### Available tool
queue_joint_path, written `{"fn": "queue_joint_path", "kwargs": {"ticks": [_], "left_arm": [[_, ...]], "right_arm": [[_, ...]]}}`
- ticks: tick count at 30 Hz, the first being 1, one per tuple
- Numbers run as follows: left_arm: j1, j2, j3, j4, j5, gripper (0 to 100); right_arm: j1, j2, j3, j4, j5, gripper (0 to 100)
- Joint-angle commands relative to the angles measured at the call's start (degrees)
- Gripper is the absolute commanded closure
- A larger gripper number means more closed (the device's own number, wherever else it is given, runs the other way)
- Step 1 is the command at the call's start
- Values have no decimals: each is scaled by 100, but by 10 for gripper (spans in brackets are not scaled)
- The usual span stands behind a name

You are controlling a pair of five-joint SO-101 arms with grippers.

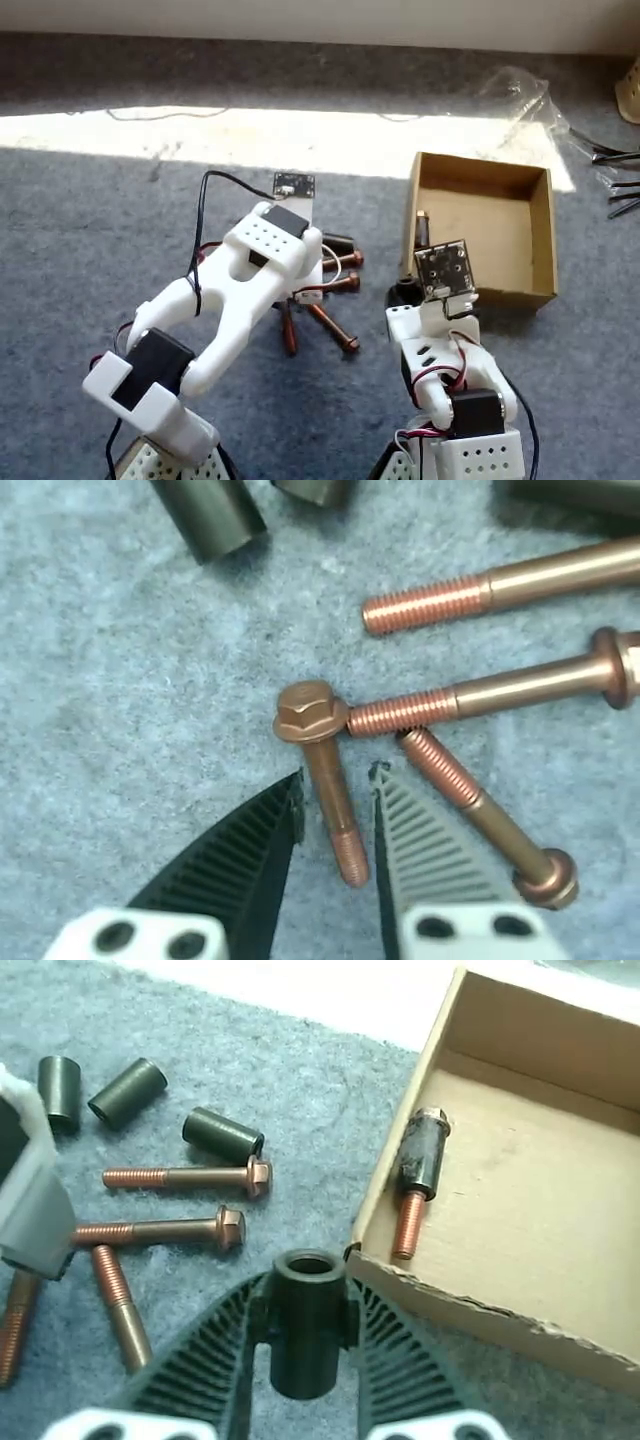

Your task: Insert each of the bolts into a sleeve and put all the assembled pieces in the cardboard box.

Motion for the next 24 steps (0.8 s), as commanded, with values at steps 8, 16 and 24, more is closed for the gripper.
{"fn": "queue_joint_path", "kwargs": {"ticks": [8,16,24], "left_arm": [[-514,4,-189,-387,44,870],[-593,4,-189,-422,62,870],[-585,-31,-31,-387,642,870]], "right_arm": [[48,-57,-66,-145,-35,995],[48,-57,-66,-145,-35,995],[48,-57,-66,-145,-35,995]]}}
